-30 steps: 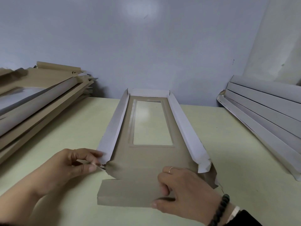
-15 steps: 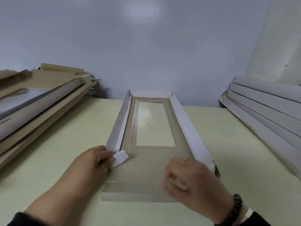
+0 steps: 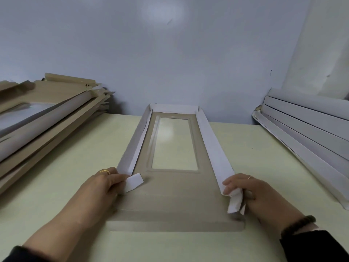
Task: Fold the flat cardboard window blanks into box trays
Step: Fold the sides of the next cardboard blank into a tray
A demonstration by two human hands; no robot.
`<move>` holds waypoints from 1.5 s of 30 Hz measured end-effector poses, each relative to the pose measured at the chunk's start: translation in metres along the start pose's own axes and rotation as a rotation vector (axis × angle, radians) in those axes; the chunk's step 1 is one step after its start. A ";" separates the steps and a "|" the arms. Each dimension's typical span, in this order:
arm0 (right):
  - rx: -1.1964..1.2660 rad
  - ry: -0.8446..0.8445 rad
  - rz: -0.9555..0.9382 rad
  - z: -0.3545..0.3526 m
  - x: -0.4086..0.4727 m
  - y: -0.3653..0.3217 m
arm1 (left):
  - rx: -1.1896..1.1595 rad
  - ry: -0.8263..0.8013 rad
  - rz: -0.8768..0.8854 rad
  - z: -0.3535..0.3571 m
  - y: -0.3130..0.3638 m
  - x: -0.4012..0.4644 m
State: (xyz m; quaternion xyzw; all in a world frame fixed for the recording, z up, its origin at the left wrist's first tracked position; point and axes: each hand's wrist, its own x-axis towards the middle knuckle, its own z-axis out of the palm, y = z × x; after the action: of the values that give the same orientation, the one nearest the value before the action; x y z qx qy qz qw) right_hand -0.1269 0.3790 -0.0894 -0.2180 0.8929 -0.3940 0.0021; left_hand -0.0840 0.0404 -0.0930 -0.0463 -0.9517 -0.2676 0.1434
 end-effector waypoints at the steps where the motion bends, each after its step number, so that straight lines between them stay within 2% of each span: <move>1: 0.063 -0.003 0.040 -0.001 0.000 0.002 | -0.026 -0.004 -0.010 -0.001 -0.002 0.000; 7: 0.436 -0.051 0.185 -0.016 -0.009 0.006 | -0.187 -0.063 -0.034 -0.002 -0.004 -0.002; 10: 0.493 0.017 0.215 -0.015 -0.008 0.004 | -0.267 -0.109 -0.034 -0.004 -0.004 -0.003; 12: 0.377 0.103 0.176 -0.008 -0.006 0.000 | -0.245 -0.121 -0.003 -0.004 -0.004 -0.004; 16: -0.030 0.261 0.046 0.015 0.001 -0.011 | -0.167 -0.078 0.062 -0.003 -0.002 -0.005; 19: -0.254 0.225 -0.083 0.020 0.001 -0.016 | -0.215 0.004 0.035 -0.003 -0.001 -0.006; 24: -0.460 0.154 -0.175 0.015 -0.002 -0.019 | -0.156 0.026 0.061 -0.006 0.002 -0.007; 28: -0.485 0.111 -0.189 0.011 -0.005 -0.020 | -0.216 0.028 0.031 -0.006 0.001 -0.009; 31: -0.397 0.051 -0.155 0.004 -0.009 -0.020 | -0.222 0.012 0.029 -0.009 -0.003 -0.010; 36: -0.268 -0.143 -0.054 -0.001 -0.018 -0.013 | -0.254 -0.022 0.023 -0.013 -0.005 -0.010; 39: -0.307 -0.132 -0.036 0.000 -0.019 -0.014 | -0.279 -0.013 0.019 -0.014 -0.005 -0.010; 45: -0.366 0.049 -0.054 0.006 -0.020 -0.016 | -0.222 -0.119 0.070 -0.023 -0.010 -0.010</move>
State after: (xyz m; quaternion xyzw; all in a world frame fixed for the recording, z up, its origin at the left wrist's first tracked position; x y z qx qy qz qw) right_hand -0.1019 0.3730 -0.0860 -0.2290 0.9432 -0.2302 -0.0700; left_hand -0.0704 0.0200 -0.0823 -0.1107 -0.9208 -0.3630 0.0899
